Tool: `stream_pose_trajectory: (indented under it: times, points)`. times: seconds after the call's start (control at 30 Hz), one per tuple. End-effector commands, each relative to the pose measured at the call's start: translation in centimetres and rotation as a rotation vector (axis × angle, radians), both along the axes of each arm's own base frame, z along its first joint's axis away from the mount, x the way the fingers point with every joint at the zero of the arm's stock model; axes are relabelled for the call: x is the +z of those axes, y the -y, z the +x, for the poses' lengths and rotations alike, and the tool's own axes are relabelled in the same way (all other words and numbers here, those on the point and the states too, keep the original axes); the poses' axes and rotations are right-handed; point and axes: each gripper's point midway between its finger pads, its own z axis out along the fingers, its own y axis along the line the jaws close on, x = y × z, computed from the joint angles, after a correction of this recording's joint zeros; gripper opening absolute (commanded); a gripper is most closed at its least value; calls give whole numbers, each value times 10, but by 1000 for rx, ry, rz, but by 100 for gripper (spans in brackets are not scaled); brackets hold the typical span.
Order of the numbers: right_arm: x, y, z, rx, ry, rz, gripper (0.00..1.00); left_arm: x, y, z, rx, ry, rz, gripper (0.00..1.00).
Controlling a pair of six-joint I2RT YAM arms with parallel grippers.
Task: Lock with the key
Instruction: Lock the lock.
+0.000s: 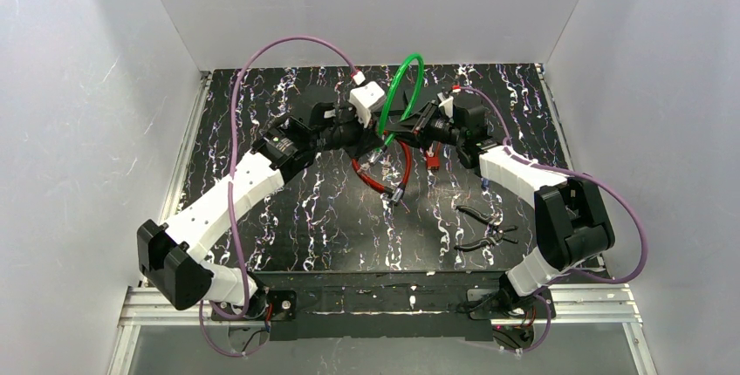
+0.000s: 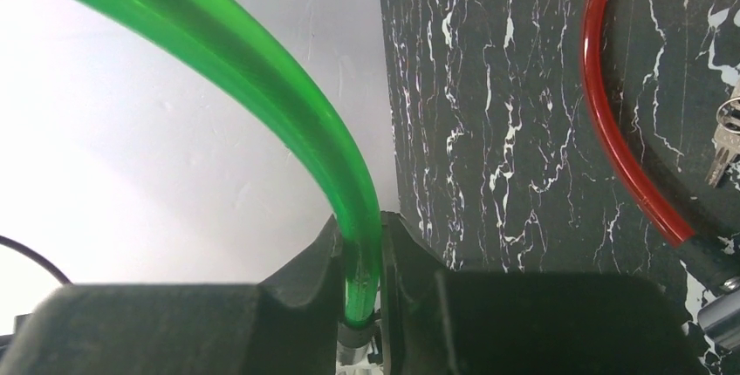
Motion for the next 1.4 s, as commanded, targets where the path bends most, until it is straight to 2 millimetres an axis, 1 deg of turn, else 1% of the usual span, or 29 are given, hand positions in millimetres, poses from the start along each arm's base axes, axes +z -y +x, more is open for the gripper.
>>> stream_pose_trajectory:
  times: [0.0, 0.1, 0.2, 0.3, 0.4, 0.57, 0.77, 0.9, 1.03, 1.17, 1.3, 1.37]
  points:
    - [62, -5, -4, 30, 147, 141, 1, -40, -11, -15, -14, -71, 69, 0]
    - [68, -5, -6, 32, 154, 169, 1, -61, -21, -14, 31, -125, 81, 0]
    - [70, -5, -8, 33, 159, 186, 1, -69, -27, -8, 71, -201, 59, 0]
    - [68, -4, -8, 31, 156, 184, 1, -61, -24, -4, 60, -188, 34, 0]
    - [65, -4, -7, 24, 154, 180, 1, -52, -20, -6, 36, -184, 26, 0]
    - [63, -4, -7, 27, 158, 172, 1, -44, -21, -8, 16, -165, 29, 0]
    - [55, -4, -5, 32, 169, 116, 1, -31, -22, -11, 14, -148, 14, 8]
    - [55, -4, -4, 33, 181, 100, 1, -21, -21, -10, 12, -142, -1, 17]
    - [56, -5, -4, 42, 210, 66, 1, -13, -19, -9, 13, -138, -12, 21]
    - [58, -5, -5, 45, 225, 54, 1, -9, -18, -9, 17, -143, -19, 27]
    - [57, -4, -5, 46, 234, 32, 1, -3, -19, -11, 16, -141, -26, 39]
    - [57, -3, -4, 47, 239, 21, 1, 1, -21, -16, 5, -138, -34, 45]
